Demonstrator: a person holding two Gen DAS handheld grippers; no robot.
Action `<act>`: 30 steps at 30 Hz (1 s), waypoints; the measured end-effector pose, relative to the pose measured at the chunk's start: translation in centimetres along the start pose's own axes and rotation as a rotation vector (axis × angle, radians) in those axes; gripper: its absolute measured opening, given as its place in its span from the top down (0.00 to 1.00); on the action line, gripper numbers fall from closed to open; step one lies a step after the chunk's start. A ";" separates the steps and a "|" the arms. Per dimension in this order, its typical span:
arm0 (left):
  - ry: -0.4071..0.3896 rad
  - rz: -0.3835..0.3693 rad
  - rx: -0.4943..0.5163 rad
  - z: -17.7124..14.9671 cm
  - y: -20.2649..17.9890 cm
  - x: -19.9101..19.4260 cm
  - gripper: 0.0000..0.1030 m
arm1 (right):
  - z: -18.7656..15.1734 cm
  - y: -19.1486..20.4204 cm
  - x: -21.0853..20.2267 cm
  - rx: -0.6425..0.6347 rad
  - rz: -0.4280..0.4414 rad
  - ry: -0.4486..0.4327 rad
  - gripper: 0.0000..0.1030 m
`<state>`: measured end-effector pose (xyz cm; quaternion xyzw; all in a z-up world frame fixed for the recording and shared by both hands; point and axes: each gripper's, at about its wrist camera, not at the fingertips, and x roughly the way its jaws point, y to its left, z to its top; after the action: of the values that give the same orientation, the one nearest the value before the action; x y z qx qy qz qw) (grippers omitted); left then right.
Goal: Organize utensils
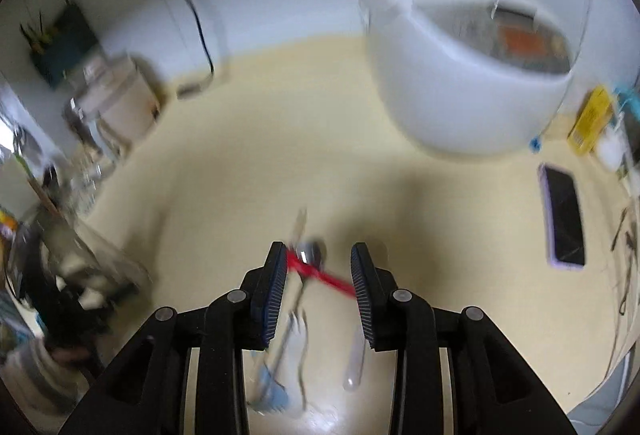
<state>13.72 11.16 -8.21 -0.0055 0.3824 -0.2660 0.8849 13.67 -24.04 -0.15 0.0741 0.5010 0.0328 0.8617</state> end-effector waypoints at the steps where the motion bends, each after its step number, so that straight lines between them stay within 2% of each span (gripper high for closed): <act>1: 0.000 0.000 0.000 0.0 0.0 0.0 0.26 | -0.3 0.8 1.2 -0.052 0.015 0.036 0.68; 8: 0.000 0.008 0.001 -0.1 -0.1 0.0 0.26 | -0.3 5.4 7.2 -0.380 -0.034 0.162 0.68; 15: -0.001 0.009 -0.004 -0.1 -0.5 0.1 0.26 | 1.2 6.6 10.9 -0.527 -0.060 0.260 0.68; 20: -0.001 0.011 -0.005 -0.1 -0.7 0.0 0.26 | 1.7 6.7 12.2 -0.546 -0.069 0.289 0.68; 24: -0.001 0.011 -0.006 -0.1 -0.8 0.1 0.26 | 1.2 6.7 12.6 -0.544 -0.030 0.304 0.68; 26: -0.001 0.011 -0.005 -0.1 -0.9 0.1 0.26 | 1.2 6.3 12.4 -0.519 -0.007 0.299 0.78; 30: -0.001 0.011 -0.005 -0.1 -0.8 0.1 0.26 | 1.8 5.1 11.6 -0.408 0.056 0.267 0.85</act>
<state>13.31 10.40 -8.18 -0.0059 0.3828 -0.2603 0.8864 21.03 -17.63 -8.40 -0.0929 0.5912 0.1667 0.7837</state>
